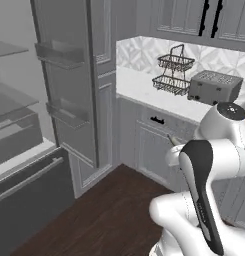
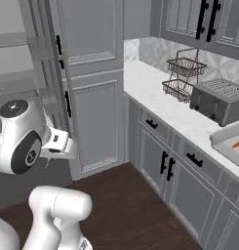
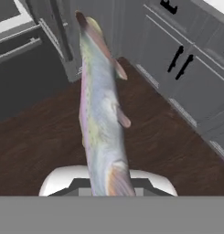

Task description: Place one carrot and one fish in each tupperware on the nearby counter, to pack two identical lunches.

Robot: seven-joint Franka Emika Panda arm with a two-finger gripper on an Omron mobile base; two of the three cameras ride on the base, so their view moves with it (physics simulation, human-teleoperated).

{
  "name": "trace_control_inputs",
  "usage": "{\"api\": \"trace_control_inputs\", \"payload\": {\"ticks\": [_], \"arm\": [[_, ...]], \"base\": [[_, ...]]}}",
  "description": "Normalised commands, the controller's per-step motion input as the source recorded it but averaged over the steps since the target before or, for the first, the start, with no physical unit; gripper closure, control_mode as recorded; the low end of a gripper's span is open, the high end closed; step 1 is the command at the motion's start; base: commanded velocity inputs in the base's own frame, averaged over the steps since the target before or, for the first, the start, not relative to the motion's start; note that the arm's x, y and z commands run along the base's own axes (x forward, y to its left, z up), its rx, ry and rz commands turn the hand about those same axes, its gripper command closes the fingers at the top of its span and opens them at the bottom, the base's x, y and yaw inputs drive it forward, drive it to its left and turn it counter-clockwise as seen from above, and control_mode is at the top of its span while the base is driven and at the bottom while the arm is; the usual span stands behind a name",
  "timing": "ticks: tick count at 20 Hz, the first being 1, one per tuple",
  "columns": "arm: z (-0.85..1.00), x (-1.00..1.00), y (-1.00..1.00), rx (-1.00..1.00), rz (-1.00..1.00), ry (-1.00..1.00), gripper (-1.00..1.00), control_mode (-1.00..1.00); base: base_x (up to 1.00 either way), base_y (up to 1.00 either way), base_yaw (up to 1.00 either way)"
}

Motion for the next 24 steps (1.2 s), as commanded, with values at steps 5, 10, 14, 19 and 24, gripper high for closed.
{"api": "trace_control_inputs", "payload": {"ticks": [5, 10, 14, 19, 24], "arm": [[0.00, 0.00, 0.00, 0.00, 0.00, 0.00, 1.00, 1.00], [0.00, 0.00, 0.00, 0.00, 0.00, 0.00, 1.00, 1.00], [0.00, 0.00, 0.00, 0.00, 0.00, 0.00, 1.00, 1.00], [0.00, 0.00, 0.00, 0.00, 0.00, 0.00, 1.00, 1.00], [0.00, 0.00, 0.00, 0.00, 0.00, 0.00, 1.00, 1.00]], "base": [[0.68, -0.57, -0.61], [0.68, -0.59, -0.60], [0.69, -0.52, -0.61], [0.49, -0.31, -0.55], [0.31, -0.02, -0.36]]}}
